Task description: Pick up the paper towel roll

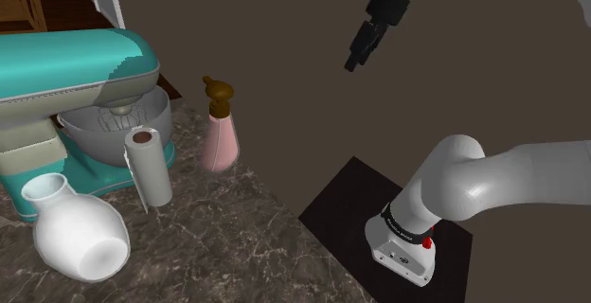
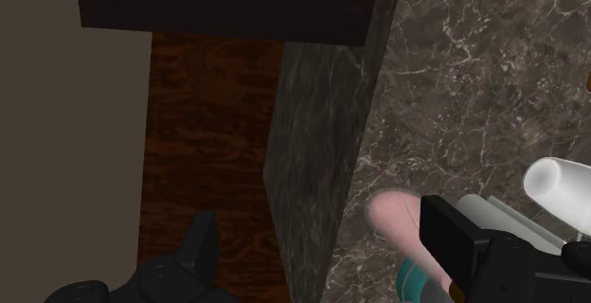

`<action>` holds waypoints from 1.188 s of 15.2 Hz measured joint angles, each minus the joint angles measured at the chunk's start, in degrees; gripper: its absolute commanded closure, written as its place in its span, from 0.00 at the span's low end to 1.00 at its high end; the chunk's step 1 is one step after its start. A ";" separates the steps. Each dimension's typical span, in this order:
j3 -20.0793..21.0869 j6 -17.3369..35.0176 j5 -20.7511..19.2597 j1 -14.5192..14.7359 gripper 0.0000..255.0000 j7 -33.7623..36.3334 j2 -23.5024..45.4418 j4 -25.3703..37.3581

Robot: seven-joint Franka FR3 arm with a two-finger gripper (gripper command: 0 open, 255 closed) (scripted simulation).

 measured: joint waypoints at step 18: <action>20.56 11.93 6.58 3.08 0.00 24.79 20.42 8.36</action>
